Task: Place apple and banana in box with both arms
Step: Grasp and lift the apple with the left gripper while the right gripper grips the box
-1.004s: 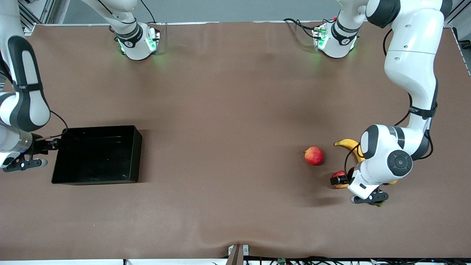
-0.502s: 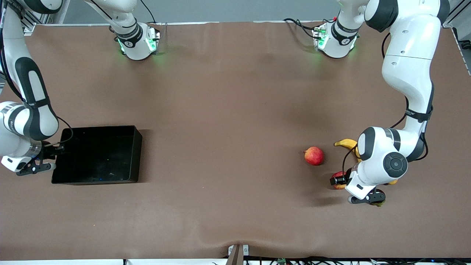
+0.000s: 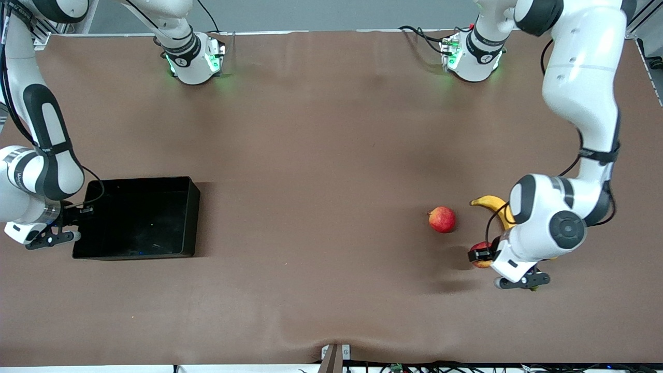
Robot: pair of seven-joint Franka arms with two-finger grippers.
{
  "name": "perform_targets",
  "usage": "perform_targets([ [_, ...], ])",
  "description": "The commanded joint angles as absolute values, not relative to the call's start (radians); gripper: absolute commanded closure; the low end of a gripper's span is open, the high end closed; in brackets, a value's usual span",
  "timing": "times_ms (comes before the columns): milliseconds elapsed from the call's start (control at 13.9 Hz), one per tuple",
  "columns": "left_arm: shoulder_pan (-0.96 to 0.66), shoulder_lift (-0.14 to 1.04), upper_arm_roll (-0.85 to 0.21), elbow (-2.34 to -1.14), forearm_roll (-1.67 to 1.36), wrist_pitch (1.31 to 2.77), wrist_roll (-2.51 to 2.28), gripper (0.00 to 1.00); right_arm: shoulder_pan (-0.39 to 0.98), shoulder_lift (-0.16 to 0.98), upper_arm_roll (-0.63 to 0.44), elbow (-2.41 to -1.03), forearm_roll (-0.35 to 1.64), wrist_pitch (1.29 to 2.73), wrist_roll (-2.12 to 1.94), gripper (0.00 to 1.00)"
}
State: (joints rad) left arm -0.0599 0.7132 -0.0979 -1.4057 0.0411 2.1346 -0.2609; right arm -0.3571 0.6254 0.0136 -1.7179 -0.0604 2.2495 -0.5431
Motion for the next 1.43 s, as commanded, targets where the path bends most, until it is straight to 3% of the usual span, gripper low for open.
perform_targets([
  [0, -0.061, 0.568, -0.092, -1.431, 0.038, 1.990, -0.256, 1.00, -0.370, 0.638, 0.031, -1.689, -0.058, 2.244, -0.565, 1.00],
  [287, -0.068, 0.441, -0.110, -1.454, 0.023, 1.792, -0.348, 1.00, -0.360, 0.629, 0.031, -1.684, -0.058, 2.240, -0.566, 1.00],
  [717, -0.067, 0.226, -0.207, -1.652, 0.023, 1.779, -0.531, 1.00, -0.290, 0.534, 0.051, -1.646, -0.057, 2.119, -0.563, 1.00],
  [1362, -0.063, 0.187, -0.253, -1.716, 0.038, 1.778, -0.584, 1.00, -0.209, 0.373, 0.067, -1.647, -0.017, 1.999, -0.545, 1.00],
])
